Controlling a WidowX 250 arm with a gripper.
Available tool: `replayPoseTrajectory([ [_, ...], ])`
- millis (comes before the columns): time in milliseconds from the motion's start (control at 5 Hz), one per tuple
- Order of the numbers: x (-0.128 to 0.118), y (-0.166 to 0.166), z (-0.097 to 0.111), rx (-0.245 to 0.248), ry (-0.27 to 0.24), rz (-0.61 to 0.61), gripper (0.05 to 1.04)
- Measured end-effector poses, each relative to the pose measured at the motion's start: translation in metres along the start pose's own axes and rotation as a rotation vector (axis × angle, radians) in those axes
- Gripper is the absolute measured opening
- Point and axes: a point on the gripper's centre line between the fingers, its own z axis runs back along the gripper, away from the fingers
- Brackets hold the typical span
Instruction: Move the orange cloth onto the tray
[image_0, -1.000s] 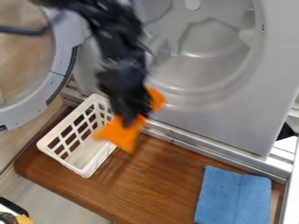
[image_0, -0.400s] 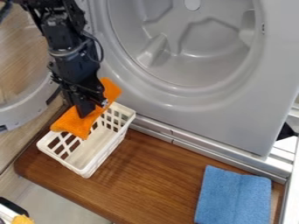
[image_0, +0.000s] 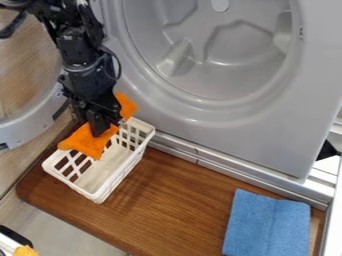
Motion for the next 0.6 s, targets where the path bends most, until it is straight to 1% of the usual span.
replayPoseTrajectory([
  [400, 0.0042, -0.0077, -0.0018, 0.021, 0.015, -0.032, 0.935],
  [600, 0.0035, -0.0079, -0.0013, 0.024, 0.021, -0.029, 1.009],
])
